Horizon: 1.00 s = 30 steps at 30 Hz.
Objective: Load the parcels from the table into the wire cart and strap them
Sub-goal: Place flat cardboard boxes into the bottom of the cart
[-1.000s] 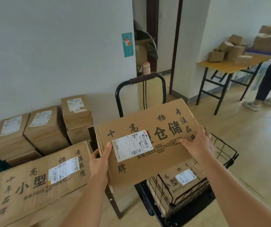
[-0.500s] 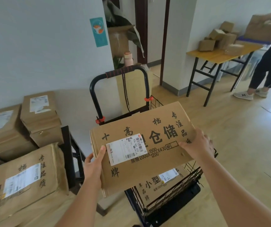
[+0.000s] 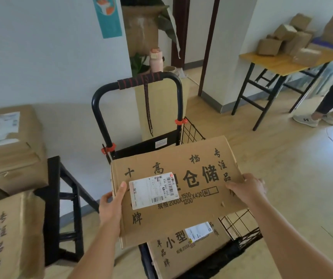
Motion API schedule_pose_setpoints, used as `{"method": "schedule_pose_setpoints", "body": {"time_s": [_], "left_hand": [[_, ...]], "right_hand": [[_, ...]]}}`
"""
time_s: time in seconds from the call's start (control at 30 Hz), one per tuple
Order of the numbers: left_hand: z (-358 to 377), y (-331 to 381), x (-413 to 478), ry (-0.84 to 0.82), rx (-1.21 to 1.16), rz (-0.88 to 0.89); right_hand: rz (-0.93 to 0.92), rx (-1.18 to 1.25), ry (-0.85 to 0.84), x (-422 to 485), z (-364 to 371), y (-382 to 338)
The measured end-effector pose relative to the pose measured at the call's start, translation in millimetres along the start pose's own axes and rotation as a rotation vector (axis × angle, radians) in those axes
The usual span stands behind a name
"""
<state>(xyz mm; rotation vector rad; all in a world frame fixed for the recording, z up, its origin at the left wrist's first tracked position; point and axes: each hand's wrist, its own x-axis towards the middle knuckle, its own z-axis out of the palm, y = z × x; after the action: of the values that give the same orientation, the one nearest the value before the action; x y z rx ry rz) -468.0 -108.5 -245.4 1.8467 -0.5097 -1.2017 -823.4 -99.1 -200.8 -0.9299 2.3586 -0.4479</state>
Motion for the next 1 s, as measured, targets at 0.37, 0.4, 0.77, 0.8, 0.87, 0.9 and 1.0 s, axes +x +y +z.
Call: {"method": "schedule_pose_setpoints", "body": {"time_s": [0.37, 0.4, 0.77, 0.8, 0.87, 0.9, 1.0], "left_hand": [[63.4, 15.8, 30.5, -0.059, 0.083, 0.006], [68.4, 13.5, 31.6, -0.082, 0.087, -0.003], [71.3, 7.0, 43.1, -0.178, 0.294, -0.189], [74.4, 10.5, 48.6, -0.179, 0.332, -0.192], [80.1, 12.9, 61.8, -0.154, 0.366, -0.190], [82.7, 11.3, 68.8, -0.127, 0.370, -0.178], [92.4, -1.1, 85.2, -0.003, 0.405, -0.149]], "right_hand": [[0.023, 0.170, 0.033, 68.4, 6.9, -1.2], [0.012, 0.165, 0.034, 75.1, 6.2, -2.8], [-0.095, 0.082, -0.177, 130.7, 48.4, -36.3], [-0.100, 0.064, -0.203, 136.9, 50.7, -36.6], [-0.123, 0.008, -0.265, 148.3, 56.6, -37.2], [-0.137, -0.027, -0.293, 152.6, 60.9, -37.7], [-0.188, -0.102, -0.335, 162.5, 79.6, -39.3]]}}
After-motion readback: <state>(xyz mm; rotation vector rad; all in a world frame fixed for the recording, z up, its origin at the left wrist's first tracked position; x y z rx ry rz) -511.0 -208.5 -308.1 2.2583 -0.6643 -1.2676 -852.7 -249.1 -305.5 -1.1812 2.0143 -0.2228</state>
